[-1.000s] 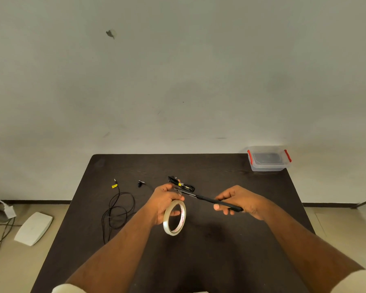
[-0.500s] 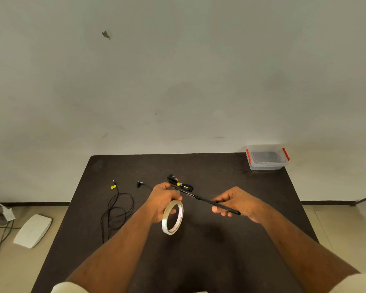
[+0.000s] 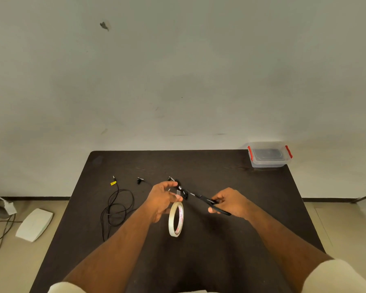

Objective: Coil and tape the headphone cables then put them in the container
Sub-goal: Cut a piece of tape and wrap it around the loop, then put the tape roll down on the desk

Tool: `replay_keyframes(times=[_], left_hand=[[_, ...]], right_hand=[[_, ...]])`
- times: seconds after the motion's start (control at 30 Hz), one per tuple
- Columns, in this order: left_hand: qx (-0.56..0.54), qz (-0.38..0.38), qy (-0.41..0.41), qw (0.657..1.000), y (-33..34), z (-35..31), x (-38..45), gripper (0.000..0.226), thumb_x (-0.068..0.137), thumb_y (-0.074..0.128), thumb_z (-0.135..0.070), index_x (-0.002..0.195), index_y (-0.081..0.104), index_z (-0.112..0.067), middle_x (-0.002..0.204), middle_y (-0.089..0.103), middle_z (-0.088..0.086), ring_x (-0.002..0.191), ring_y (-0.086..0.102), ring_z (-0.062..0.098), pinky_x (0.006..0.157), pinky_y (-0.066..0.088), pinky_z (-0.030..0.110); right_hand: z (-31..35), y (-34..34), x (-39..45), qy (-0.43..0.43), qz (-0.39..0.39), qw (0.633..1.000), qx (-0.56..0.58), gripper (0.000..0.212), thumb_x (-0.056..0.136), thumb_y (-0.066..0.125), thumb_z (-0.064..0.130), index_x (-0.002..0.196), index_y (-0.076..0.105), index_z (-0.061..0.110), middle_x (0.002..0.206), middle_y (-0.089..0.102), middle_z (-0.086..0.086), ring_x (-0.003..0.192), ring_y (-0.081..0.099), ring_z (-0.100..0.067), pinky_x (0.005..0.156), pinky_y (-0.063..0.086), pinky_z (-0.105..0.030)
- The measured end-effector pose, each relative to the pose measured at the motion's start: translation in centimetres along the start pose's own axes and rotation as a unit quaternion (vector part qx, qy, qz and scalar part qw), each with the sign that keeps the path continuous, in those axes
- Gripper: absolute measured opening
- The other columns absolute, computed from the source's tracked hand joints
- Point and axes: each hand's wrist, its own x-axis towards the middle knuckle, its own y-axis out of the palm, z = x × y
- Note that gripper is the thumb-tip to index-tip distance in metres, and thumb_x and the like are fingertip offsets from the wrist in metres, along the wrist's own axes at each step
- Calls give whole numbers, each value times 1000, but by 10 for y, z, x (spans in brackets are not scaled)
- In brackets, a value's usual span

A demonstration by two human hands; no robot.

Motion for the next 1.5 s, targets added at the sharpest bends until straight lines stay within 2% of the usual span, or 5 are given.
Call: replay_keyframes(times=[0.43,0.73,0.93,1.1,1.5], left_hand=[[7,-18,25,999,17,12,12,57,81,69,6,130,52,-19,89,72,16,86,71,29,73,60,48],[-196,-51,-39,979,43,32,19,47,89,58,6,128,51,-19,99,67,17,81,71,26,59,59,41],[-279,-104,-61,953,53,51,29,50,92,55,5,133,47,-21,103,67,17,86,72,29,65,61,42],[-315,-108,-58,941,52,62,35,46,93,54,5,128,48,-23,107,67,18,92,71,29,71,61,41],[271,-148,127,943,2,65,79,43,87,57,2,125,63,-17,118,60,2,105,57,18,91,47,28]], right_hand=[[-38,20,22,47,-208,970,-116,13,83,62,34,91,64,24,86,67,2,85,65,-24,66,47,-30],[-52,61,21,53,-224,948,-220,40,94,49,39,130,52,21,127,55,1,120,47,-20,94,46,-36],[-23,80,6,-88,-93,983,132,107,62,71,70,149,25,29,145,35,15,131,38,-5,109,36,-31],[-12,81,22,-119,-81,985,-93,118,60,78,61,152,10,31,146,36,9,136,28,-14,111,27,-31],[-37,78,46,-120,-85,924,-353,113,67,74,54,150,0,36,147,31,7,131,34,-22,107,34,-42]])
